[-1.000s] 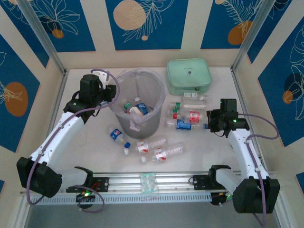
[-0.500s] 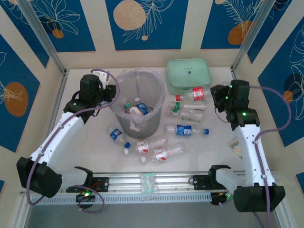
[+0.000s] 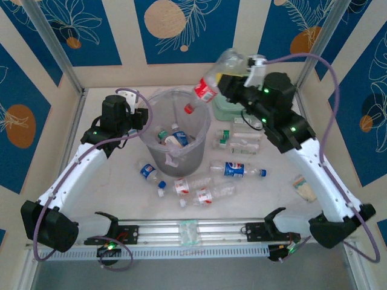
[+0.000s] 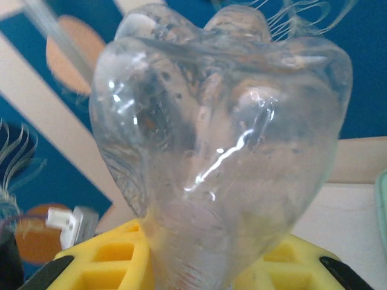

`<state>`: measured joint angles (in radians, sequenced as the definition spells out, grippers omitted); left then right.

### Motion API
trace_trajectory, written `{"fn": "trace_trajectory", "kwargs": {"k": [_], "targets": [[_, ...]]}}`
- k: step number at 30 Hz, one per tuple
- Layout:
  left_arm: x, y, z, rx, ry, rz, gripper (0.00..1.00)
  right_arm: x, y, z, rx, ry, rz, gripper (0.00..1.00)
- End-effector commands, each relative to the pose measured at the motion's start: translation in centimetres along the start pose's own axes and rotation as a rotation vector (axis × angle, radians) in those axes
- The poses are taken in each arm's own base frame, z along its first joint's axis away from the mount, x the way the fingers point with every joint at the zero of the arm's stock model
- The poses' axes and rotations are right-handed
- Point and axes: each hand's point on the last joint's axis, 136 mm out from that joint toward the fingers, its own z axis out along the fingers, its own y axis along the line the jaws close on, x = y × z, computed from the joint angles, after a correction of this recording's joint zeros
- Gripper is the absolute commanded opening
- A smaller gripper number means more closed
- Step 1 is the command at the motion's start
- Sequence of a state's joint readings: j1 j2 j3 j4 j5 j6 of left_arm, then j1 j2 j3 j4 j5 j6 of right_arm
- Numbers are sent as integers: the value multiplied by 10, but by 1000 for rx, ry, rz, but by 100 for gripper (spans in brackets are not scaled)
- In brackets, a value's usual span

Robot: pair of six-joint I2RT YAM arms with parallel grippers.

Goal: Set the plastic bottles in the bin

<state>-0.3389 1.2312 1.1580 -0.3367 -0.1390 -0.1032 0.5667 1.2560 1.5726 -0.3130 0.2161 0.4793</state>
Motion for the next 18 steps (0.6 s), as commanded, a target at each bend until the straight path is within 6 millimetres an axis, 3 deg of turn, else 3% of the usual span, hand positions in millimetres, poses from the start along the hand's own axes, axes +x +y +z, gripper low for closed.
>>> {"fn": "trace_trajectory", "kwargs": {"k": [1,5,8,18], "targets": [[14,0,-2,-6,42,9,51,31,18,30,1,126,-241,8],[14,0,-2,-8,39,11,51,95,23,66,40,356,-450,6],[14,0,-3,-12,37,16,51,135,11,85,98,491,-524,4],[13,1,-4,-21,33,26,51,233,-22,95,115,792,-540,5]]}}
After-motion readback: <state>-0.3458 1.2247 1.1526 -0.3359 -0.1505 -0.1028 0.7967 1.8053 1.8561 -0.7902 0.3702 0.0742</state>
